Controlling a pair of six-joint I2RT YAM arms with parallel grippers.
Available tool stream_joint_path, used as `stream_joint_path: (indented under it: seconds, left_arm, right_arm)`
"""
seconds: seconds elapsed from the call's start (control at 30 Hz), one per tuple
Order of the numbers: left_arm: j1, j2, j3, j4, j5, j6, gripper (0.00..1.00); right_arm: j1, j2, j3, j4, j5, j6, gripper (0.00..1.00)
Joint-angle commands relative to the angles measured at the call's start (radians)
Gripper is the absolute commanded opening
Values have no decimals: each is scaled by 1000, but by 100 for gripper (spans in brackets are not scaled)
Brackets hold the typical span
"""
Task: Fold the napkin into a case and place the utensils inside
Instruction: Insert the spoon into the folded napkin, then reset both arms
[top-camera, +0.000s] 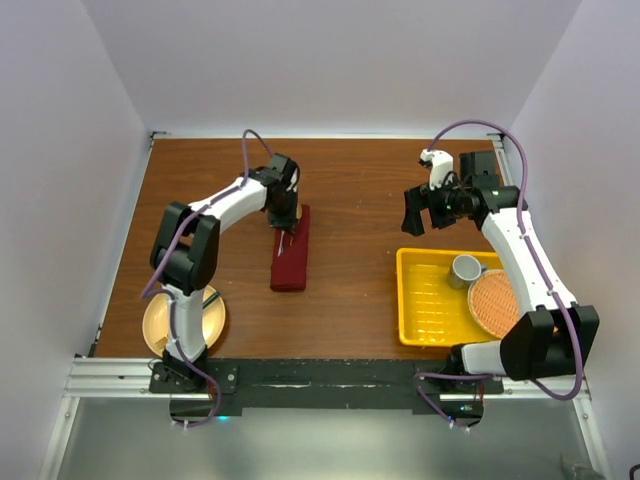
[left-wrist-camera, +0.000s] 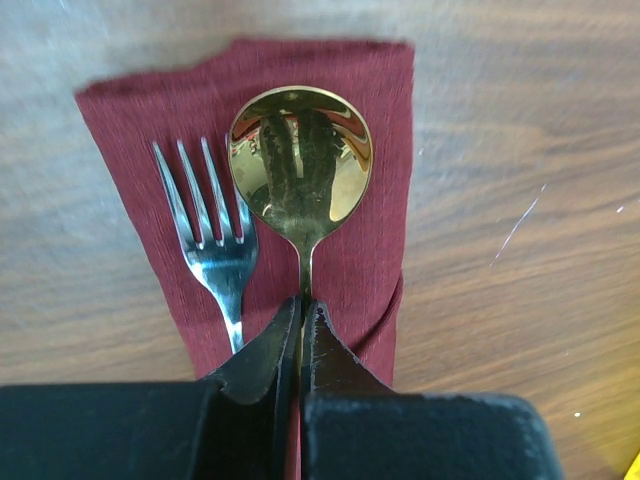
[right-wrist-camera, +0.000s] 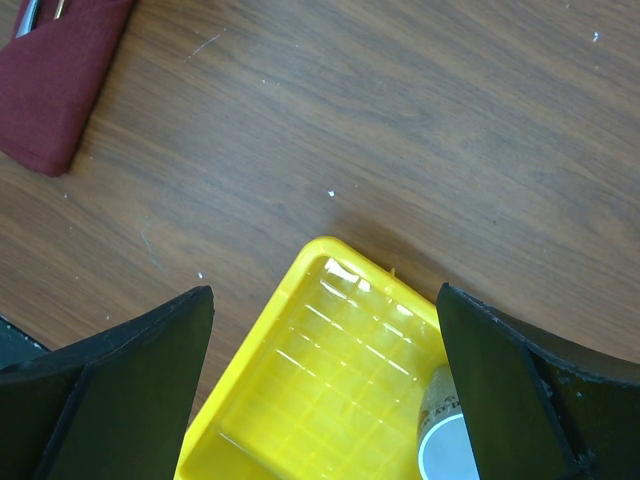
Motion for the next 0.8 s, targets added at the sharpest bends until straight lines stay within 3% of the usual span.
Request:
stream_joint_path:
  seconds: [0.0, 0.23, 0.33, 0.5, 0.67, 0.77]
  left_arm:
    - [-7, -76, -33, 33, 15, -28, 0]
    - [-17, -99, -76, 45, 14, -52, 0]
    - [-17, -110, -73, 39, 5, -57, 24]
    - [-17, -155, -47, 14, -24, -45, 40]
    - [-13, -256, -18, 7, -72, 25, 45]
    - [13, -334, 5, 25, -72, 111, 60]
  right_arm:
    - [-5, -47, -4, 7, -1, 5, 98]
    - [-4, -63, -8, 2, -2, 5, 98]
    - [-5, -66, -8, 2, -4, 5, 98]
    - [-5, -66, -2, 7, -18, 7, 98]
    - [-4, -51, 42, 4, -33, 8, 98]
    - [-4, -41, 81, 2, -47, 10, 98]
